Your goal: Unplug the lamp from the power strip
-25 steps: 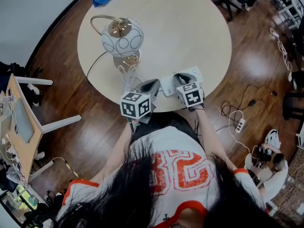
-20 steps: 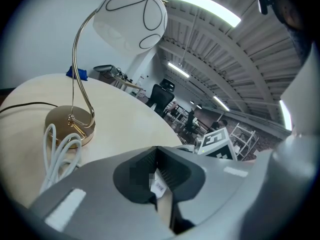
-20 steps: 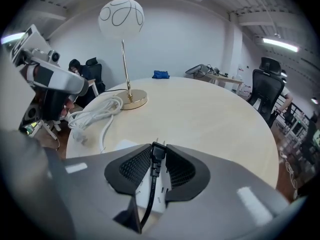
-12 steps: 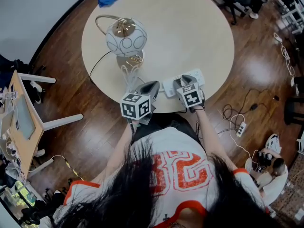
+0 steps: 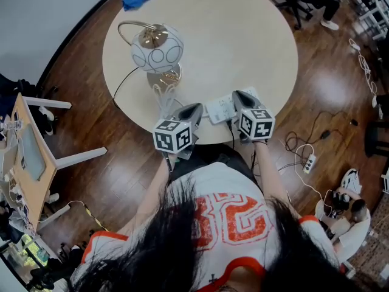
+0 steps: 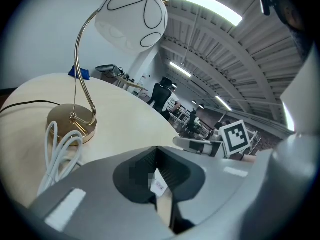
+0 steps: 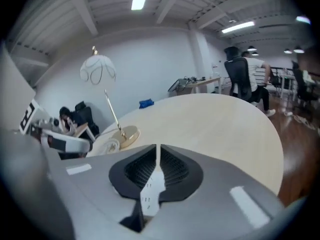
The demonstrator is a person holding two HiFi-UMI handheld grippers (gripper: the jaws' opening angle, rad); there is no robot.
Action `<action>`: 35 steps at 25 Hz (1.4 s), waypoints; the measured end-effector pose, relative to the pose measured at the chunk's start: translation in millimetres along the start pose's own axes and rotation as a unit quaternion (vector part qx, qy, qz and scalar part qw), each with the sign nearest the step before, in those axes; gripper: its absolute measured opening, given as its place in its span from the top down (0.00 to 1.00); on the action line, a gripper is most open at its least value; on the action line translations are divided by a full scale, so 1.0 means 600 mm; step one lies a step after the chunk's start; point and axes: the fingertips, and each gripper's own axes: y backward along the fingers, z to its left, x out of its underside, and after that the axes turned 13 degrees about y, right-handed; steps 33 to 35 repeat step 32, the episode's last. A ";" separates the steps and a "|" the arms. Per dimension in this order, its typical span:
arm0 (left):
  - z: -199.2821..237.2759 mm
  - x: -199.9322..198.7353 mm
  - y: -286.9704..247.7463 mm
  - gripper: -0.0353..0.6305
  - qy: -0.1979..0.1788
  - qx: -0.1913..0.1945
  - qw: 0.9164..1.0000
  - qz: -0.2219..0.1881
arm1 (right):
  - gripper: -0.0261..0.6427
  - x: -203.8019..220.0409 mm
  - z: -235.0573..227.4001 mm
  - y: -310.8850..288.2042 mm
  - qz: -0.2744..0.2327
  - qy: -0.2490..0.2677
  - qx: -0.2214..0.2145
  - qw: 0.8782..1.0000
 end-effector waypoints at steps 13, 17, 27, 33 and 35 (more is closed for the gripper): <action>-0.026 -0.006 -0.010 0.95 -0.001 0.020 1.000 -0.006 | 0.96 -0.045 0.045 0.066 -0.084 -0.054 -0.033 0.994; -0.042 -0.008 -0.007 0.95 -0.011 0.029 0.999 -0.008 | 0.96 -0.045 0.045 0.070 -0.086 -0.052 -0.027 0.995; -0.060 -0.027 0.006 0.95 -0.021 0.038 0.999 -0.029 | 0.96 -0.046 0.043 0.072 -0.094 -0.046 -0.019 0.994; -0.070 -0.033 0.014 0.95 -0.024 0.041 0.998 -0.038 | 0.96 -0.048 0.042 0.078 -0.097 -0.044 -0.016 0.994; -0.070 -0.033 0.014 0.95 -0.024 0.041 0.998 -0.038 | 0.96 -0.048 0.042 0.078 -0.097 -0.044 -0.016 0.994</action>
